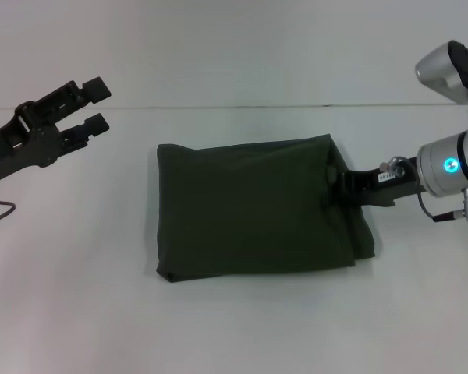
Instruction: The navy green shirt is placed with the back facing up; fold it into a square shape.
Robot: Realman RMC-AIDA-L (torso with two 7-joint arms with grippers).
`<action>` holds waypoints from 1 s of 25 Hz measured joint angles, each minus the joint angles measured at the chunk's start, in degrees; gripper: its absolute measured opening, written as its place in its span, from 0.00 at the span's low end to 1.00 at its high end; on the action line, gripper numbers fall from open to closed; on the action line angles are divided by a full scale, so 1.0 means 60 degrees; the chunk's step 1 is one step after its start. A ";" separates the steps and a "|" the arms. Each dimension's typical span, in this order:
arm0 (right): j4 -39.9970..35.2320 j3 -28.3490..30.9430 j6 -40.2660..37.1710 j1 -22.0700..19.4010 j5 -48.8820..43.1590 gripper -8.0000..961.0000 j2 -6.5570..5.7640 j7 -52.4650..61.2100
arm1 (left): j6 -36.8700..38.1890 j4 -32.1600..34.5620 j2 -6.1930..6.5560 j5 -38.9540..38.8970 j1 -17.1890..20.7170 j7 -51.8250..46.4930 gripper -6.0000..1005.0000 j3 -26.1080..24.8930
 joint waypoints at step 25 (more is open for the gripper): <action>-0.1577 -0.0091 -0.0477 0.0003 -0.0659 0.05 0.0117 0.0541 | 0.0041 -0.0005 -0.0028 -0.0014 0.0028 -0.0028 0.90 -0.0421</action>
